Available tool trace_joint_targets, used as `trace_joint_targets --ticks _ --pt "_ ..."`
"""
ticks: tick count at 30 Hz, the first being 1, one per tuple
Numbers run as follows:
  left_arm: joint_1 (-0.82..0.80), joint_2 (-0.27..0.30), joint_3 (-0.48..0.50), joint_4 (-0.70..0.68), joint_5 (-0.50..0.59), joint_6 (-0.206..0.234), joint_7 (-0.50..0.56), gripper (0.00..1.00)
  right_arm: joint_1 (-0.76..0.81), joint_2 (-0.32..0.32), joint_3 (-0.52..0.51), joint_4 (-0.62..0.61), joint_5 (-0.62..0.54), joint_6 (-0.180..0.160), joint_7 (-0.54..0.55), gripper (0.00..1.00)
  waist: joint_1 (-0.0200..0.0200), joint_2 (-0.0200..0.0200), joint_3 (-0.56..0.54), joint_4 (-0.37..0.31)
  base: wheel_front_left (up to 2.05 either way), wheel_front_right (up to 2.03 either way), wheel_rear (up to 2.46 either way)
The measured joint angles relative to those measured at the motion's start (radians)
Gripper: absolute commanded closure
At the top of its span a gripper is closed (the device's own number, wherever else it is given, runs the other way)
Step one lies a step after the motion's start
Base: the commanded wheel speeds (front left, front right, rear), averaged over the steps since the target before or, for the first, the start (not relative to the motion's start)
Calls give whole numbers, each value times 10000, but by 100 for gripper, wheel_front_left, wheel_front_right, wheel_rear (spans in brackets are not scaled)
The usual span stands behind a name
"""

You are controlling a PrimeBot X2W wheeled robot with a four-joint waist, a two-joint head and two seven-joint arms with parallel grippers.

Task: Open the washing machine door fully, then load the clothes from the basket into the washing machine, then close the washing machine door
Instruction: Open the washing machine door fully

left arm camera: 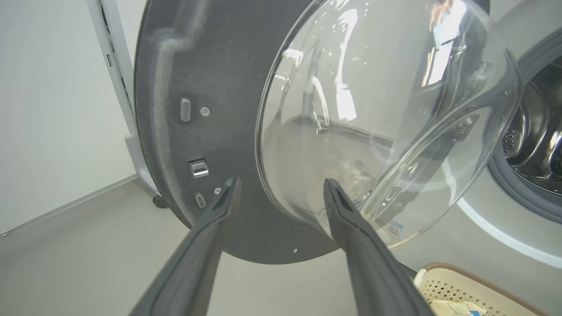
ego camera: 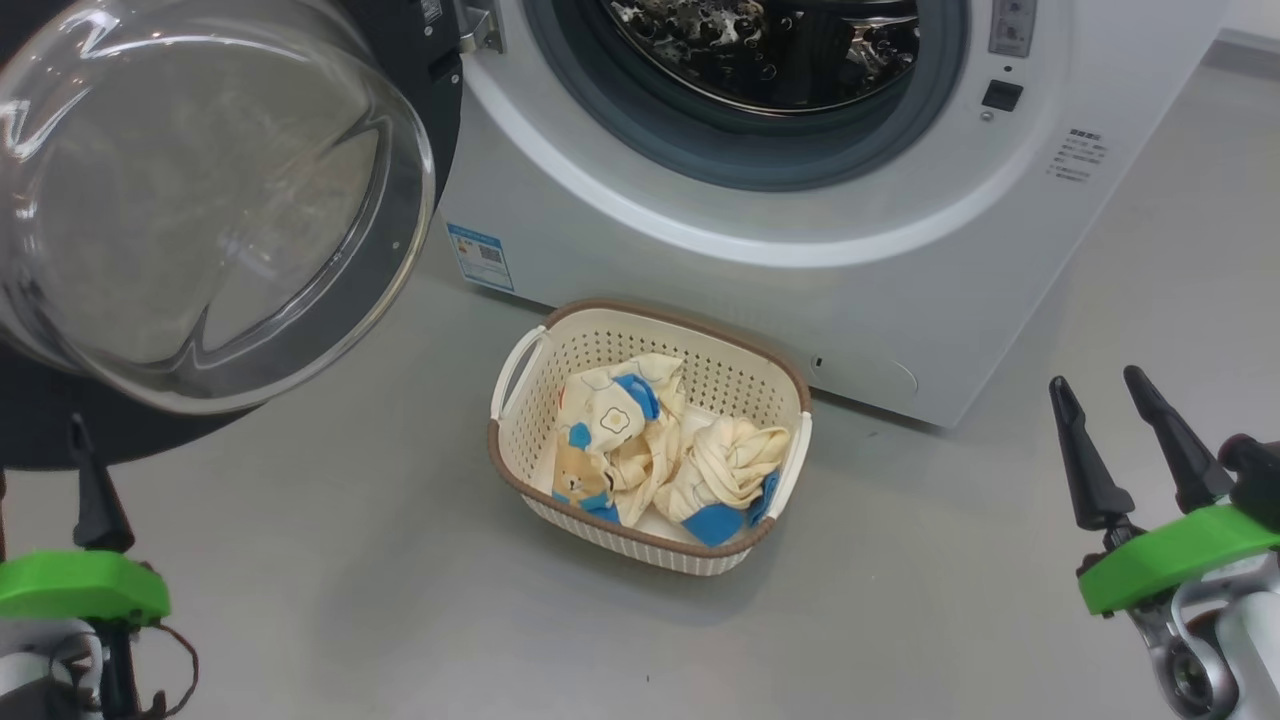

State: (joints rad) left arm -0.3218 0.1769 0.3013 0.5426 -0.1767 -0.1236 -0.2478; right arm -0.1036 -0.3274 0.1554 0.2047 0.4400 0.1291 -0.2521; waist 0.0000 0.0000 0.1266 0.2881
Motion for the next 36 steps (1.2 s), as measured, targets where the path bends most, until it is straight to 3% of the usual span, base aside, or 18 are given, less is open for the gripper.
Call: trace_joint_targets --ticks 12,36 --pt "1453 -36 -1894 -1747 -909 -75 0 0 183 222 -182 -23 -2 0 0 0 0 0 -123 -1063 0 0 0" --pt "1545 821 -4178 -2380 -2048 -77 0 0 187 589 -556 -117 -2 0 0 0 0 0 155 -3294 0 0 0"
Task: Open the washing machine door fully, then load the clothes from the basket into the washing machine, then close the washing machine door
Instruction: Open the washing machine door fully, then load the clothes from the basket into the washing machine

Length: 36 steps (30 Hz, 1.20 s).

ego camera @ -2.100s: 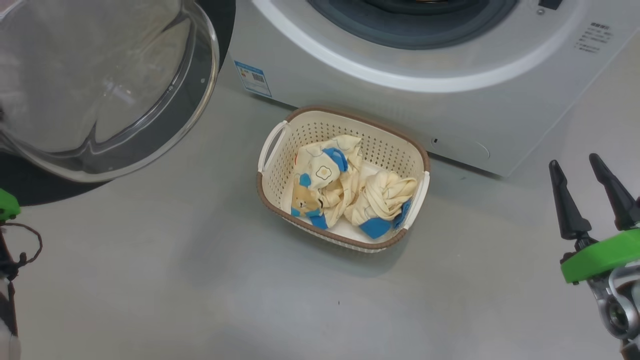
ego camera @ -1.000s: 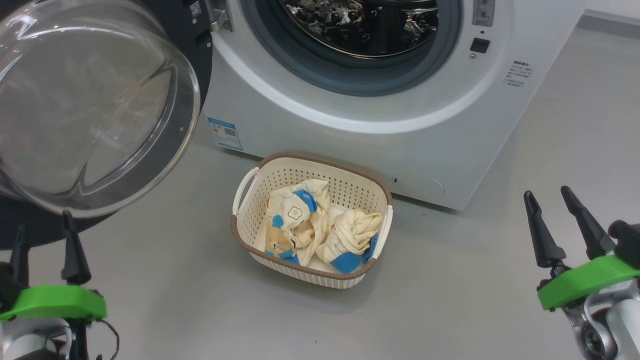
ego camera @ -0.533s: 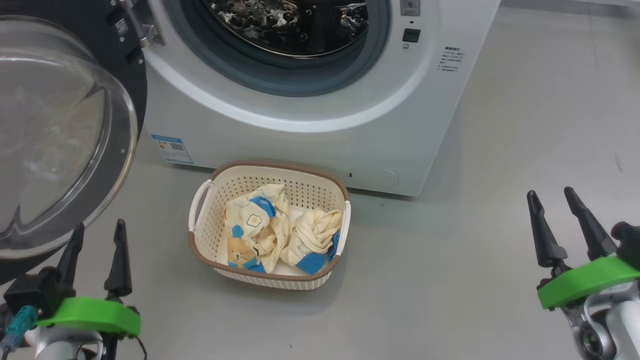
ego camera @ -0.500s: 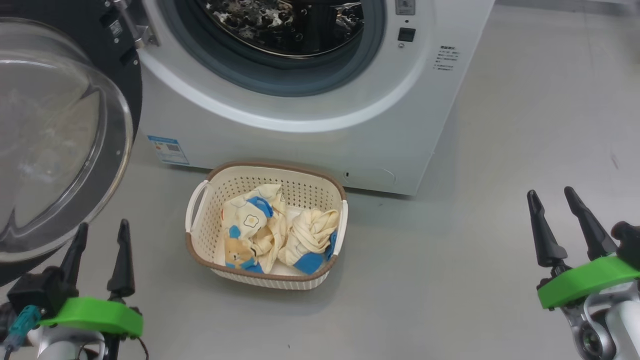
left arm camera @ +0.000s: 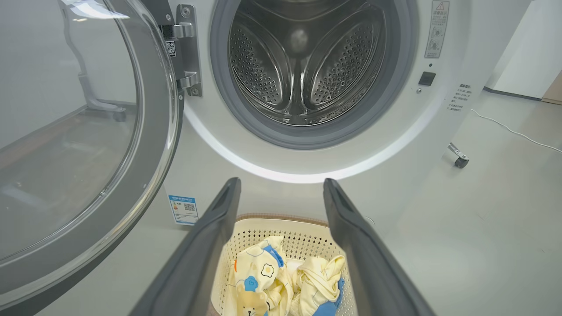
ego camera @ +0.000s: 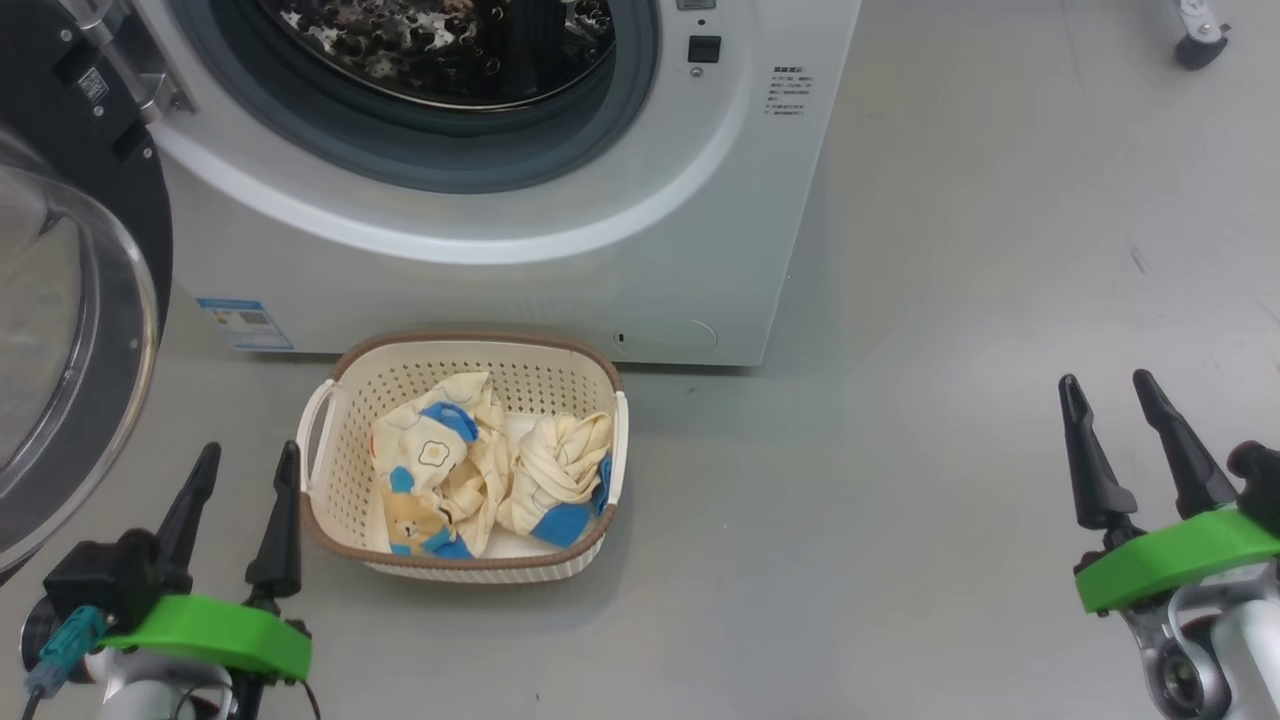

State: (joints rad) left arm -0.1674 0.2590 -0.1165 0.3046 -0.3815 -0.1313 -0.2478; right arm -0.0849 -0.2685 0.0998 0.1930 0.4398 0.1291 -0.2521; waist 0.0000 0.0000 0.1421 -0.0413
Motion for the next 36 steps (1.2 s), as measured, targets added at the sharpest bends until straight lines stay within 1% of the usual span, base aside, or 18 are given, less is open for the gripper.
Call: trace_joint_targets --ticks 5,11,34,36 --pt "0 6 -125 -27 -253 0 0 0 0 21 -88 -33 0 0 0 0 0 0 16 -251 0 0 0" --pt "0 10 -127 -27 -428 0 0 0 2 58 -146 -67 -2 0 0 0 0 0 10 -384 0 0 0" --pt "-11 67 -234 35 -445 0 0 0 11 163 -205 -100 -2 0 0 0 0 0 5 -303 0 0 0" --pt "-12 67 -272 31 -594 0 0 0 11 163 -203 -100 -2 0 0 0 0 0 8 -302 0 0 0"
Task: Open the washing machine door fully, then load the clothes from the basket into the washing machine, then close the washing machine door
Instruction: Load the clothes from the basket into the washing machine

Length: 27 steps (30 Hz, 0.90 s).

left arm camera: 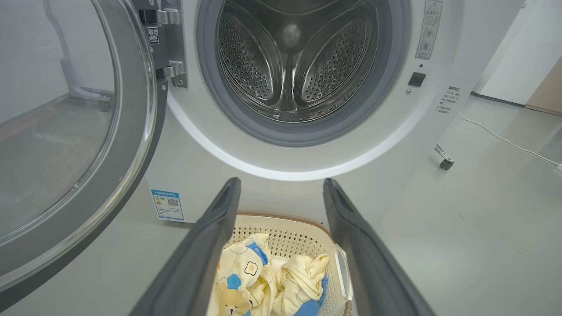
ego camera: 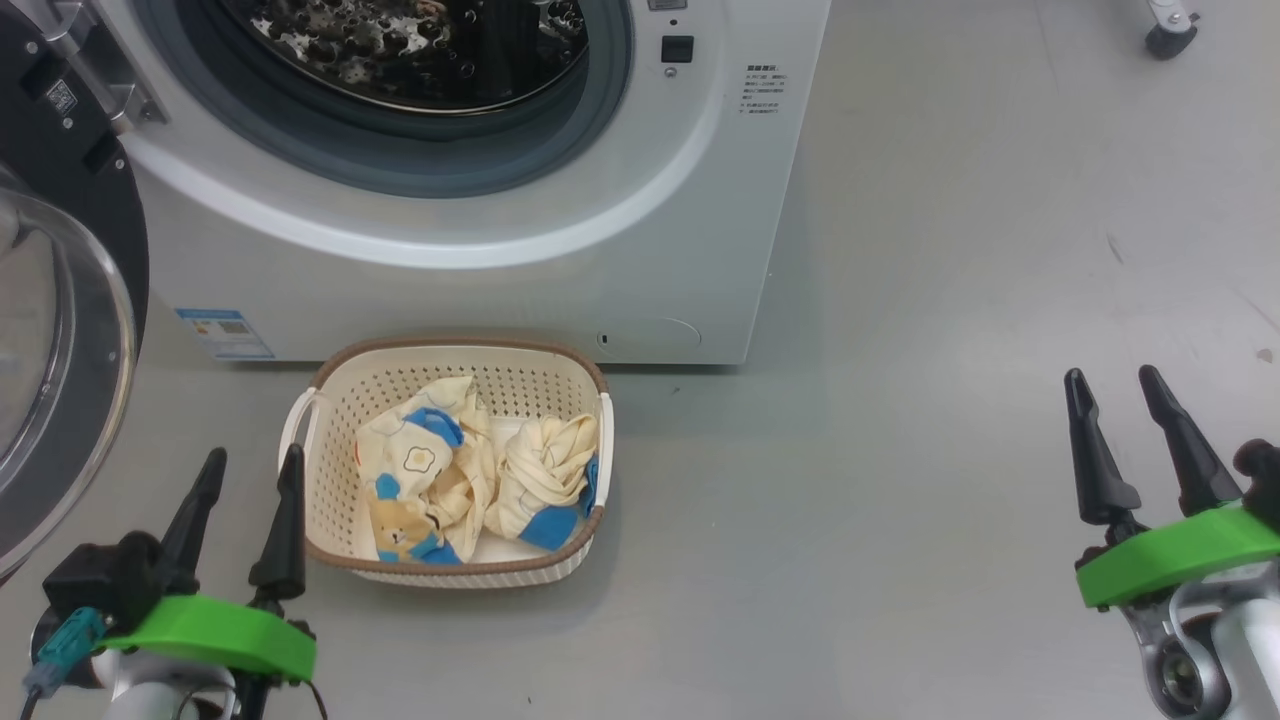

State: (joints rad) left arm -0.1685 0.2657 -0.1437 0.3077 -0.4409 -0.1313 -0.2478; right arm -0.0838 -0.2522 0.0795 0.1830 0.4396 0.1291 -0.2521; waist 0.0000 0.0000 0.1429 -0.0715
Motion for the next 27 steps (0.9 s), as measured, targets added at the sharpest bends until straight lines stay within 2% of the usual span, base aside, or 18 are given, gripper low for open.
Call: trace_joint_targets --ticks 14,27 --pt "-55 12 -67 92 -48 0 0 0 -1 -2 58 -10 0 0 0 0 0 0 31 -33 10 -10 0" --pt "-172 61 -69 134 -48 0 0 0 1 31 69 -44 0 0 0 0 0 0 189 -10 116 -116 0"
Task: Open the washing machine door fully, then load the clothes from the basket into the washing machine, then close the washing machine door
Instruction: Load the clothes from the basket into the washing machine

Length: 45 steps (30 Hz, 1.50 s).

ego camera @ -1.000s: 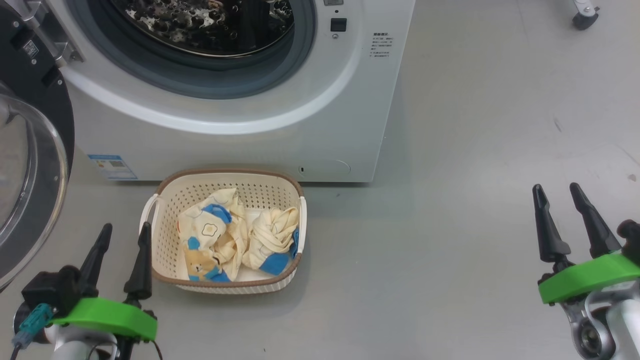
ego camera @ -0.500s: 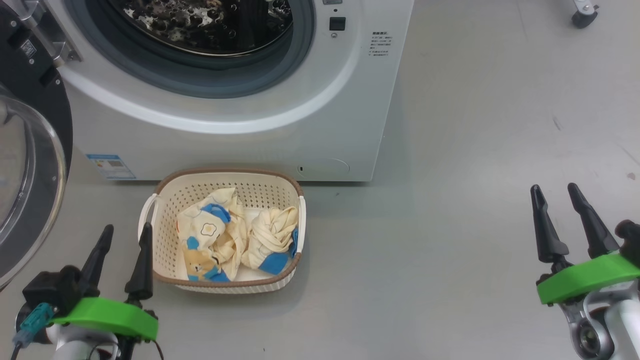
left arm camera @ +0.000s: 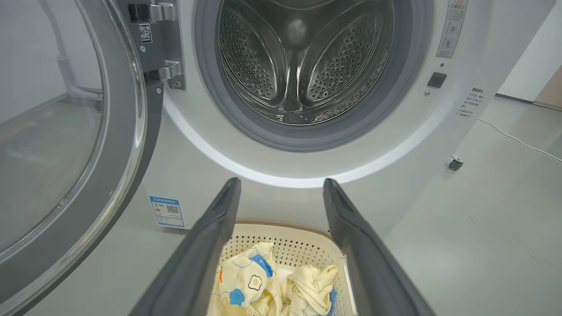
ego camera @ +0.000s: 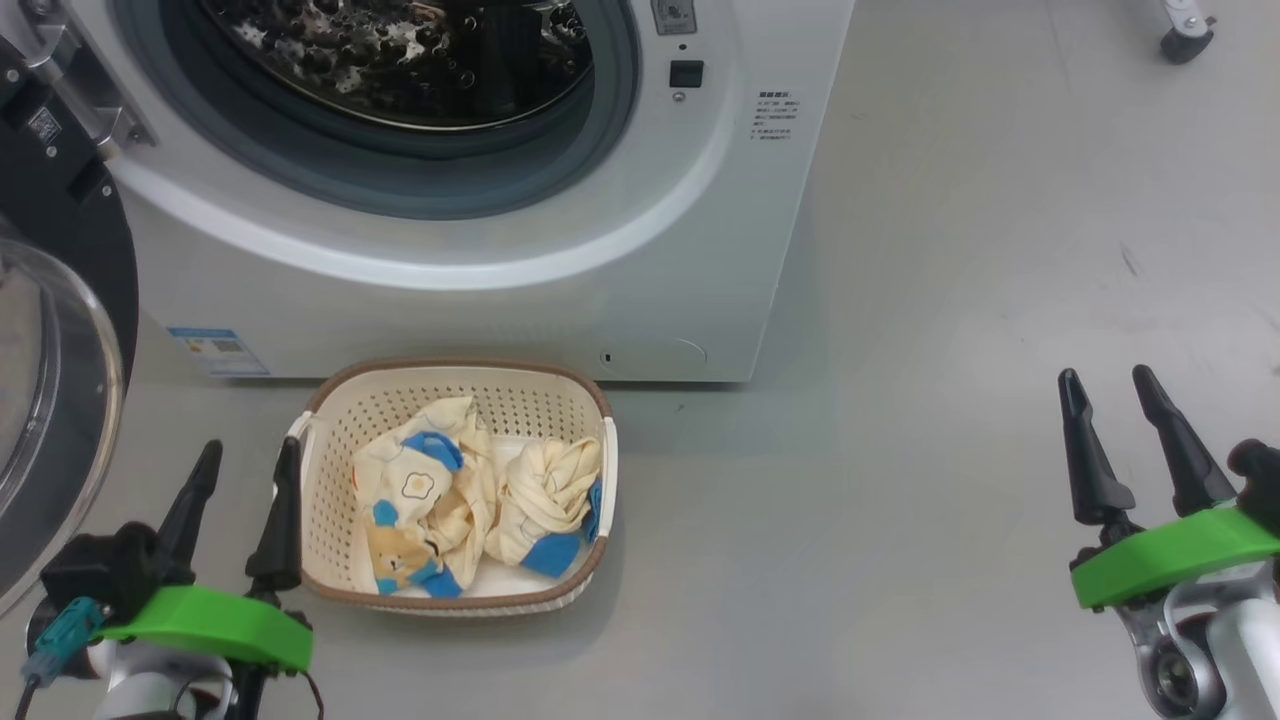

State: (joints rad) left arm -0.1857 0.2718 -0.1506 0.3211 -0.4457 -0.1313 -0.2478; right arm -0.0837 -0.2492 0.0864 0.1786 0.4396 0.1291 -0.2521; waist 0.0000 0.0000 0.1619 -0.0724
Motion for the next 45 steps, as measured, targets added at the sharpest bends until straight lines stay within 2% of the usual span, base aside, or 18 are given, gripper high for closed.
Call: trace_joint_targets --ticks 12,27,37,45 --pt "-193 -2 4 -35 -111 0 0 0 -46 40 -2 -42 0 0 0 0 1 0 99 -9 123 -121 -1" --pt "-183 -107 -119 198 -240 0 0 0 -42 54 -40 -54 -2 0 0 0 0 0 214 22 9 -9 0" --pt "-481 -169 -328 1181 -207 0 0 0 -270 173 -23 -286 -13 0 0 0 0 0 857 24 0 0 0" --pt "-1330 -171 -989 2579 -330 0 2 0 -823 320 -12 -435 -121 0 0 0 0 0 1774 -65 0 0 0"
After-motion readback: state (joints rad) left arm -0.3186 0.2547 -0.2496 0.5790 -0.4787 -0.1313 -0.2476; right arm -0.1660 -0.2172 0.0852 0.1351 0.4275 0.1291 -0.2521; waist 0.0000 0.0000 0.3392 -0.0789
